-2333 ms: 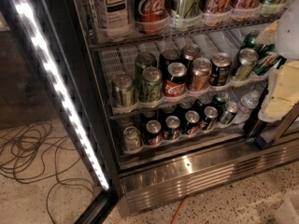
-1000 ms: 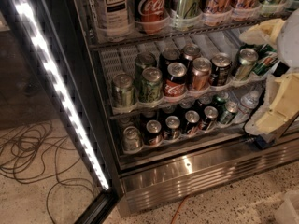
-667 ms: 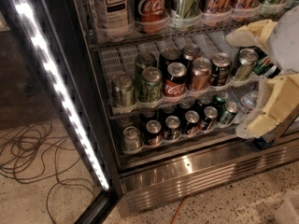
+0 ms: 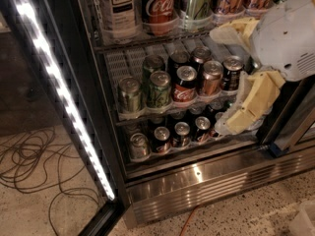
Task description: Pick blue plastic bottle from top shelf of fridge
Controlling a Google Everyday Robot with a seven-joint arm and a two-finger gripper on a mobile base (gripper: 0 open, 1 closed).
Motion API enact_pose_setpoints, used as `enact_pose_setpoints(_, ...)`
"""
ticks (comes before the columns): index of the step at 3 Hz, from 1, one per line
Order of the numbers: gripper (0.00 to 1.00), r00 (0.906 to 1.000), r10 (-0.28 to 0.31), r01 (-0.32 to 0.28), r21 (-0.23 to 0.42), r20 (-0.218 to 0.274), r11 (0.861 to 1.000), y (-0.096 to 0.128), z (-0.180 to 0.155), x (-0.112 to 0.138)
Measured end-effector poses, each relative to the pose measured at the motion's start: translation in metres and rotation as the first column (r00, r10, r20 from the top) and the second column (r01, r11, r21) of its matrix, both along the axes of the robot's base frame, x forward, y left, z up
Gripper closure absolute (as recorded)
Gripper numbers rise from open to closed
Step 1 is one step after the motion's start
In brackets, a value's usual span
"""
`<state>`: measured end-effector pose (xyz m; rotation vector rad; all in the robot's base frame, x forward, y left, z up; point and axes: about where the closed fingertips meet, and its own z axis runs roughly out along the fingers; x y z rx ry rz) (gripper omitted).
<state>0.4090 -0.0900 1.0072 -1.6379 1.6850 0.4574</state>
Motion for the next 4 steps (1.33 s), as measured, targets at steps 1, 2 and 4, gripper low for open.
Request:
enact_pose_setpoints(1,0.0,0.9992,0.011,-0.012,0.029,0.038,0.999,0.023,0.006,0.016)
enact_pose_setpoints(2,0.0,0.9969,0.015,-0.018,0.044,0.077,0.999,0.041,0.016,0.029)
enact_pose_setpoints(4,0.0,0.9938,0.009,-0.015,0.055,0.11,0.998,0.052,0.027,0.035)
